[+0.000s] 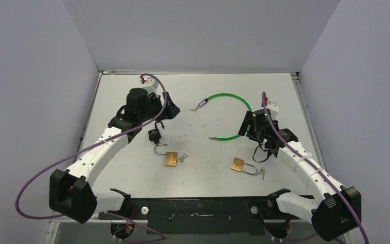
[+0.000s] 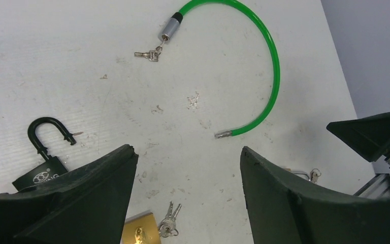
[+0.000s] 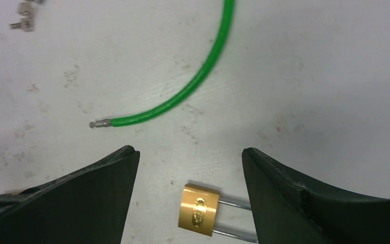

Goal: Unlock with the key

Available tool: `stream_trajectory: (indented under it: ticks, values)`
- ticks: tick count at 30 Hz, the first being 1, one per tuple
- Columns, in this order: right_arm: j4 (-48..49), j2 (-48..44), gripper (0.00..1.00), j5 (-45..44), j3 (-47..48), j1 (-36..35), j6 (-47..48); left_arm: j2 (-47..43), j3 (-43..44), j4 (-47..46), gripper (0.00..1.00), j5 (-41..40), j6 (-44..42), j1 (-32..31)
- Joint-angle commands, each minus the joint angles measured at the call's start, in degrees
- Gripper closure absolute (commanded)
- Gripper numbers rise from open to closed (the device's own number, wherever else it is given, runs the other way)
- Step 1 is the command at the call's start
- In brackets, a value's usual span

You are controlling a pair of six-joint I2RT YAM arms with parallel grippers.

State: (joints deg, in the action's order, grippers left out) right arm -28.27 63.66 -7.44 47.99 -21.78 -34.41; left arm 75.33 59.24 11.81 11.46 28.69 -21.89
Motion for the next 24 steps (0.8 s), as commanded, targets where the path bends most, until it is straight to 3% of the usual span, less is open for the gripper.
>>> stream_trajectory:
  ticks: [1, 3, 9, 18, 22, 24]
  values:
    - [-15.13, -1.22, 0.25, -10.56, -2.17, 0.97, -11.26, -5.23, -0.86, 1.19, 0.28, -6.13, -6.93, -3.92]
    - [-18.73, -1.95, 0.25, -14.62, -4.04, 1.62, -16.10, -6.49, -1.61, 1.23, 0.28, -9.93, -8.75, -6.47]
    - [-22.76, -0.83, 0.26, -13.23, -7.93, 3.94, -23.81, -6.88, -2.89, 1.52, 0.27, -12.94, -9.44, -8.34]
    - [-22.85, 0.80, 0.45, -10.97, -13.64, 3.41, -29.25, -6.77, -4.45, -0.70, 0.27, -11.46, -8.10, -8.43]
    - [-20.87, 1.56, 0.62, -9.96, -16.23, 3.32, -30.36, -7.16, -4.85, -1.22, 0.27, -11.46, -7.86, -8.34]
    - [-19.07, 2.07, 0.66, -9.48, -17.19, 3.32, -29.91, -7.30, -5.05, -1.49, 0.27, -11.46, -7.70, -8.34]
